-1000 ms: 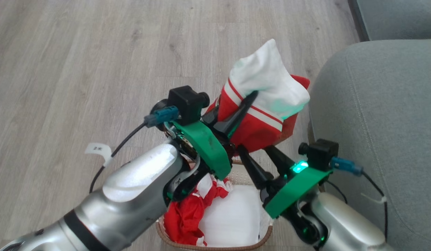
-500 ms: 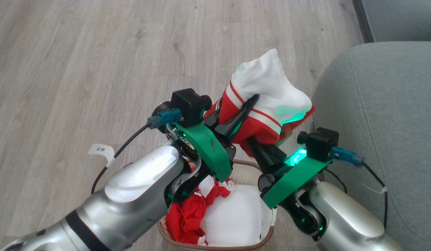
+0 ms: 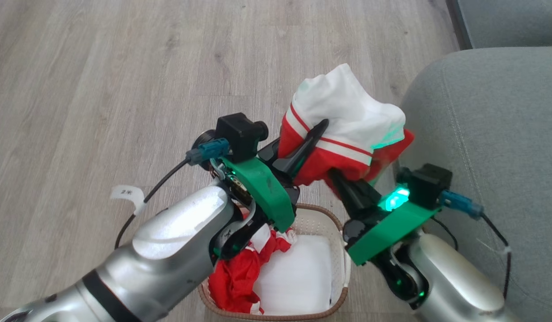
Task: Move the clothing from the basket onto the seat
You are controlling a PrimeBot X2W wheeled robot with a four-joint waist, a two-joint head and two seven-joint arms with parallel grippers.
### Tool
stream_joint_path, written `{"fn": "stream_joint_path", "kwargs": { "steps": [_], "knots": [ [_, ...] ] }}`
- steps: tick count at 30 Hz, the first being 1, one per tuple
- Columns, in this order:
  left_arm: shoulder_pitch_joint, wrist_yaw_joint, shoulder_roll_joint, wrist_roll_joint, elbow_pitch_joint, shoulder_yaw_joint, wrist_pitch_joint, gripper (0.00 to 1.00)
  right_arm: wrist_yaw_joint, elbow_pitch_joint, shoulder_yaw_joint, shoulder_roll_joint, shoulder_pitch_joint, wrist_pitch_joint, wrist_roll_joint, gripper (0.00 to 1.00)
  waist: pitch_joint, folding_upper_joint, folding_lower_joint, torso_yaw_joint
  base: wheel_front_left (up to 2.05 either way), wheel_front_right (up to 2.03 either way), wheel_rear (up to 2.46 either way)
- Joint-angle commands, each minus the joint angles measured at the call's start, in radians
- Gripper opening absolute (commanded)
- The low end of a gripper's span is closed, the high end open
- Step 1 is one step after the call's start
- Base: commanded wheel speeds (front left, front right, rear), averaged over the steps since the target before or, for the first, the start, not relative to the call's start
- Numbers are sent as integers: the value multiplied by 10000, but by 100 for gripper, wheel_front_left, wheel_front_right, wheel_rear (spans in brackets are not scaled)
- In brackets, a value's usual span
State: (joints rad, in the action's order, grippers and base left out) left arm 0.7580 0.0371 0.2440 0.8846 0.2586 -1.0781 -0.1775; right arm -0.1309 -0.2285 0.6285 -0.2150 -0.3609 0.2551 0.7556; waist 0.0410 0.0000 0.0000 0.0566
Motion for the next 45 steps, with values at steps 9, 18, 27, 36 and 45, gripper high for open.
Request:
{"fn": "stream_joint_path", "kwargs": {
  "steps": [9,18,27,36,45],
  "knots": [
    [404,156,227,105,-183,380,-75,100,2,817,-910,-195,495,67,-638,0,5,0,0,-223,0,0,0],
    [298,242,323,95,-278,352,-126,100,2,1206,-1674,-538,887,67,-1073,0,18,0,0,-775,0,0,0],
    [183,338,570,-13,-435,254,-126,100,2,1711,-2511,-840,1126,67,-1359,0,218,0,0,-1810,0,0,0],
    [167,388,739,-162,-615,197,-212,100,2,2353,-3185,-1071,1338,67,-1591,0,466,0,0,-2935,0,0,0],
    [208,458,901,-314,-694,150,-250,100,2,2834,-3454,-1097,1472,67,-1752,0,644,0,0,-3961,0,0,0]
  ]
}}
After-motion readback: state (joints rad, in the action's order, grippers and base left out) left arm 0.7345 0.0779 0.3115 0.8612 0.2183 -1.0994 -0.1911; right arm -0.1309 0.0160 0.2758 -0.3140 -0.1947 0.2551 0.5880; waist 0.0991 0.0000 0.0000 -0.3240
